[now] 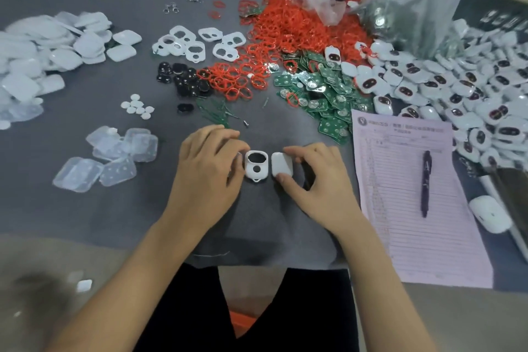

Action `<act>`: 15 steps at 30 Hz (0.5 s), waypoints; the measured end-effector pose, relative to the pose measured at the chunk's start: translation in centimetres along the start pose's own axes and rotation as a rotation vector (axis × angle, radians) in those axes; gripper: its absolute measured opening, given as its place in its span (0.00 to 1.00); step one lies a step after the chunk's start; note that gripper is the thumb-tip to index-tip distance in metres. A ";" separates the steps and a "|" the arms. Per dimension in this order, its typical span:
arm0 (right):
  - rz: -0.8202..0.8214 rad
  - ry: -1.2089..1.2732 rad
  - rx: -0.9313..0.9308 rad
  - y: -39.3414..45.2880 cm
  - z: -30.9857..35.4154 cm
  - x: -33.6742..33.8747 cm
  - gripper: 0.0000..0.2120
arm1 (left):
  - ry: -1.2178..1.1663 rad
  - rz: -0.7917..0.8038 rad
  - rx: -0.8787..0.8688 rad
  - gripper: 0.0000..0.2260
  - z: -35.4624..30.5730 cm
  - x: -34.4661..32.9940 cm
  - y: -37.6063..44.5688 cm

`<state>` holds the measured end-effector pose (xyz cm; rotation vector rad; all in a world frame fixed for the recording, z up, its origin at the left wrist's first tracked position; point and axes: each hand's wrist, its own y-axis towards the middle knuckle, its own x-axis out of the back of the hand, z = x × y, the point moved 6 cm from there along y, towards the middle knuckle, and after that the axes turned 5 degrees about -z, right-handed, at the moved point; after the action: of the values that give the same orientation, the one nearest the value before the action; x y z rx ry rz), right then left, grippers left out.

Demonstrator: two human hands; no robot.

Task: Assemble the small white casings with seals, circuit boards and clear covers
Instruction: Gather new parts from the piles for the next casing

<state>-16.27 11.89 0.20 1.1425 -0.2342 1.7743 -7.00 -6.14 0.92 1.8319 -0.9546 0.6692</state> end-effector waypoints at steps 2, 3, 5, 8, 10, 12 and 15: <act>-0.005 0.002 -0.003 -0.1 -0.2 -0.1 0.20 | 0.006 0.013 0.029 0.12 0.2 0.2 -0.1; -0.005 0.004 -0.001 -0.2 -0.3 -0.1 0.20 | 0.010 0.024 0.045 0.14 0.2 0.3 -0.1; -0.014 -0.009 0.014 -0.1 -0.2 0.0 0.20 | 0.007 0.046 0.055 0.17 0.0 0.3 0.0; -0.024 -0.035 0.030 -0.2 0.1 0.1 0.20 | -0.009 0.080 0.017 0.18 -0.5 0.0 -0.1; -0.035 0.014 0.024 -0.2 0.3 0.2 0.22 | -0.019 0.076 -0.038 0.16 -1.0 -0.1 -0.1; -0.135 0.127 -0.045 0.0 -0.2 1.0 0.22 | -0.018 0.065 -0.110 0.14 -1.5 -0.2 -0.2; -0.349 -0.034 -0.206 0.4 -2.4 3.0 0.21 | -0.007 0.003 -0.114 0.14 -1.2 0.0 -0.2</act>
<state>-18.24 15.01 1.34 0.9984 -0.2175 1.3910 -6.89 -4.99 1.31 1.7336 -0.9804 0.5983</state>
